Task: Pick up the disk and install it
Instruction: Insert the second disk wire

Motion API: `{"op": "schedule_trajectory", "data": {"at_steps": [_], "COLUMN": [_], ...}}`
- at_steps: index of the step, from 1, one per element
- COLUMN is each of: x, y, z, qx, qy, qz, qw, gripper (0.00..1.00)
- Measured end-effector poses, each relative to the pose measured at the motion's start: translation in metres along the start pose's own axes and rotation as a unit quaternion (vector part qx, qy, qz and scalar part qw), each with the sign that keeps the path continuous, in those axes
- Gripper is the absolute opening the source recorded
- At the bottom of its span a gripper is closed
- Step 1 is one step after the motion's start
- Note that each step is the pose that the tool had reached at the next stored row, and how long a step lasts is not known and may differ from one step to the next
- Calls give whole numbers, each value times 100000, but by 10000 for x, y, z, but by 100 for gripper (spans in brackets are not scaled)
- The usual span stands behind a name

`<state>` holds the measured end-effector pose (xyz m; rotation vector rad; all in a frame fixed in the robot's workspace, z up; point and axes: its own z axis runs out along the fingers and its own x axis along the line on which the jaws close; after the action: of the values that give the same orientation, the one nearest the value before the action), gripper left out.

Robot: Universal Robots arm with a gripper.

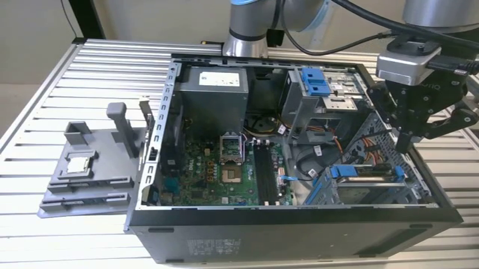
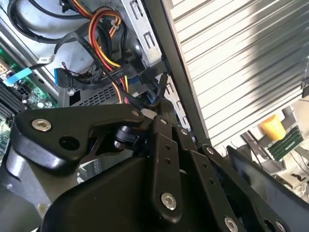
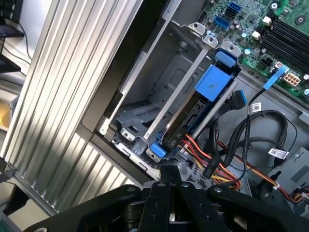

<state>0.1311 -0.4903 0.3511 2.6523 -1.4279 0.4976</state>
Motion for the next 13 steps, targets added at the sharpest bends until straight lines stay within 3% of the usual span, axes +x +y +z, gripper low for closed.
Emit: {"op": "schedule_trajectory", "data": {"at_steps": [6,7,13], "x": [0,0,0], "y": [1,1,1], "z": [0,0,0], "qx": [12,12,21], "qy": [-14,-18,-34], "qz": [7,9,13], "qw": [100000,100000,100000], "gripper": [0,100,100]}}
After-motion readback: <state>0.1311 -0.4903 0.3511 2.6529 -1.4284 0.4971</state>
